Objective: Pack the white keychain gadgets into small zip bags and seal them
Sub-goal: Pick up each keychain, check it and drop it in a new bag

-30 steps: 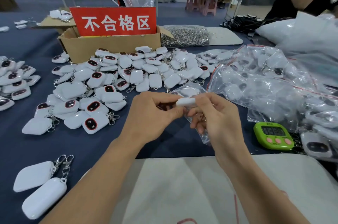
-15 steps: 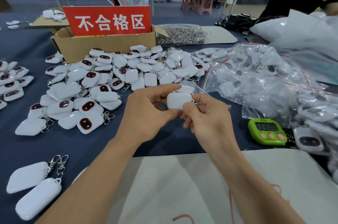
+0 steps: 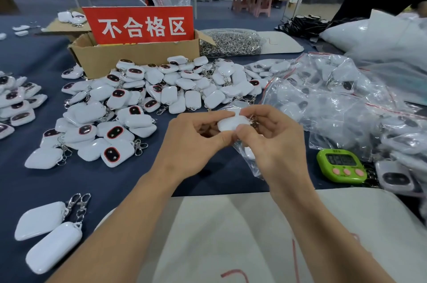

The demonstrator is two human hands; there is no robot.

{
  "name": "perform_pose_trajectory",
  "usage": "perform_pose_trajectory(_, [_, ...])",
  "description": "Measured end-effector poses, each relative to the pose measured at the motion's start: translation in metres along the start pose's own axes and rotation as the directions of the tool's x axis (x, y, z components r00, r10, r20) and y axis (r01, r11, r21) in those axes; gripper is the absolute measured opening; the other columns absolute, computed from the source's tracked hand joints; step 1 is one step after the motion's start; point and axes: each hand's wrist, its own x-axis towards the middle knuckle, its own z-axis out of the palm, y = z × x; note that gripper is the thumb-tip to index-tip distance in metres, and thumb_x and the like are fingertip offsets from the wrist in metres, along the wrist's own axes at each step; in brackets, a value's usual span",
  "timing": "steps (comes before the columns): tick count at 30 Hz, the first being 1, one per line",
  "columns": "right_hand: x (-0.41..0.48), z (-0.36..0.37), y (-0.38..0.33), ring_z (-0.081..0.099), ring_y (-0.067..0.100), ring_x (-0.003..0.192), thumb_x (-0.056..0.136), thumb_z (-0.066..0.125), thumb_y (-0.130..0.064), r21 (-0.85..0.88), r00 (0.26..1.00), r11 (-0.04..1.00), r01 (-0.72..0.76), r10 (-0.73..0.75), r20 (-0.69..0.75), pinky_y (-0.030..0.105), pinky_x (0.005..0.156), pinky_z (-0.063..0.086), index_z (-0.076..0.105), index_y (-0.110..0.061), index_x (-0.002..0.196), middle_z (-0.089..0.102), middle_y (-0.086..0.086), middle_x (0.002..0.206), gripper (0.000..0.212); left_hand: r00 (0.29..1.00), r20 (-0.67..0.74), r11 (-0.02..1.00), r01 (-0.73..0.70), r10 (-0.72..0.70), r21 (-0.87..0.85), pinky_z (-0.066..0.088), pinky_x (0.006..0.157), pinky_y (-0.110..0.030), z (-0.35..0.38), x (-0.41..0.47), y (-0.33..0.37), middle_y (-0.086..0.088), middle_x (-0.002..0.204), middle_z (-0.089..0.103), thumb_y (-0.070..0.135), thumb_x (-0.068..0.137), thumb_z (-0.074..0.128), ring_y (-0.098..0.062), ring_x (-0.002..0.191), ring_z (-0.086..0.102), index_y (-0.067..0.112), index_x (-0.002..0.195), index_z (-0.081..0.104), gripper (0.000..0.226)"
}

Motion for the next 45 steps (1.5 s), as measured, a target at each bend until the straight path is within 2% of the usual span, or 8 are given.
perform_pose_trajectory(5, [0.002,-0.004,0.002,0.069,0.008,0.067,0.076,0.075,-0.017,-0.063,1.0,0.998,-0.016,0.017,0.006,0.024,0.07,0.055,0.077,-0.033,0.081,0.076,-0.007,0.073,0.017,1.0,-0.009,1.0,-0.011,0.011,-0.01,0.056,0.064,-0.032,0.001,0.0,0.0,0.0,0.07,0.075,0.064,0.083,0.062,-0.021,0.063,0.071,0.037,0.081,0.081,0.033])
perform_pose_trajectory(9, [0.007,-0.015,0.005,0.065,0.009,0.066,0.083,0.073,-0.02,-0.166,0.981,0.985,-0.049,0.016,-0.196,0.035,0.071,0.055,0.075,-0.026,0.085,0.072,-0.01,0.071,0.007,0.999,-0.051,0.999,-0.013,0.016,0.048,0.053,0.06,-0.026,0.002,-0.001,0.001,0.005,0.068,0.074,0.064,0.078,0.066,-0.011,0.057,0.066,0.041,0.078,0.079,0.026])
perform_pose_trajectory(13, [0.016,-0.035,-0.001,0.056,-0.003,0.054,0.088,0.069,-0.012,-0.27,0.883,0.961,-0.059,-0.076,-0.463,0.008,0.055,0.04,0.067,-0.031,0.074,0.064,-0.024,0.062,0.024,0.999,-0.048,0.958,0.031,-0.018,0.284,0.044,0.057,-0.022,0.024,-0.011,0.013,0.017,0.062,0.067,0.066,0.066,0.069,0.001,0.054,0.055,0.042,0.073,0.074,0.026])
perform_pose_trajectory(18, [0.013,-0.043,-0.005,0.056,0.005,0.064,0.085,0.058,-0.013,-0.405,0.846,0.903,-0.14,-0.103,-0.523,0.011,0.062,0.037,0.072,-0.035,0.089,0.06,-0.016,0.061,0.026,1.0,0.021,0.668,-0.022,0.01,0.744,0.029,0.062,-0.031,0.067,-0.026,0.02,0.018,0.076,0.067,0.076,0.069,0.055,-0.008,0.077,0.06,0.038,0.086,0.058,0.042])
perform_pose_trajectory(27, [0.004,-0.03,-0.002,0.048,0.026,0.074,0.083,0.063,-0.028,-0.741,0.924,0.63,-0.235,-0.092,-0.372,0.032,0.07,0.036,0.067,-0.032,0.075,0.057,-0.008,0.068,0.01,0.985,-0.057,0.949,0.173,-0.164,0.264,0.037,0.054,-0.025,0.059,-0.02,0.015,0.016,0.055,0.061,0.036,0.077,0.066,-0.004,0.051,0.05,0.031,0.071,0.066,0.007])
perform_pose_trajectory(33, [0.005,-0.027,-0.001,0.068,0.022,0.071,0.081,0.072,-0.015,-0.389,0.933,0.858,-0.336,0.246,-0.262,0.041,0.079,0.06,0.07,-0.024,0.081,0.072,-0.001,0.07,0.009,0.995,0.011,0.981,-0.101,0.1,0.163,0.038,0.053,-0.02,0.058,-0.024,0.022,0.014,0.052,0.05,0.028,0.088,0.06,-0.007,0.049,0.043,0.026,0.074,0.055,0.015])
perform_pose_trajectory(40, [0.007,-0.032,-0.005,0.056,0.035,0.09,0.084,0.059,-0.025,-0.826,0.937,0.442,-0.35,0.165,-0.309,0.035,0.075,0.037,0.069,-0.024,0.088,0.06,0.002,0.084,0.011,0.984,0.17,0.998,-0.056,0.05,0.032,0.036,0.054,-0.019,0.051,-0.021,0.022,0.012,0.048,0.044,0.022,0.086,0.067,-0.005,0.049,0.037,0.022,0.071,0.066,0.015])
perform_pose_trajectory(45, [0.007,-0.036,-0.005,0.047,0.031,0.061,0.081,0.058,-0.017,-0.815,0.929,0.499,-0.296,-0.05,-0.368,0.035,0.062,0.032,0.059,-0.009,0.069,0.057,0.003,0.063,0.015,0.965,-0.253,0.97,0.126,-0.071,0.209,0.034,0.049,-0.014,0.022,-0.001,0.002,0.016,0.053,0.058,0.031,0.088,0.065,-0.001,0.047,0.047,0.041,0.08,0.077,0.017])
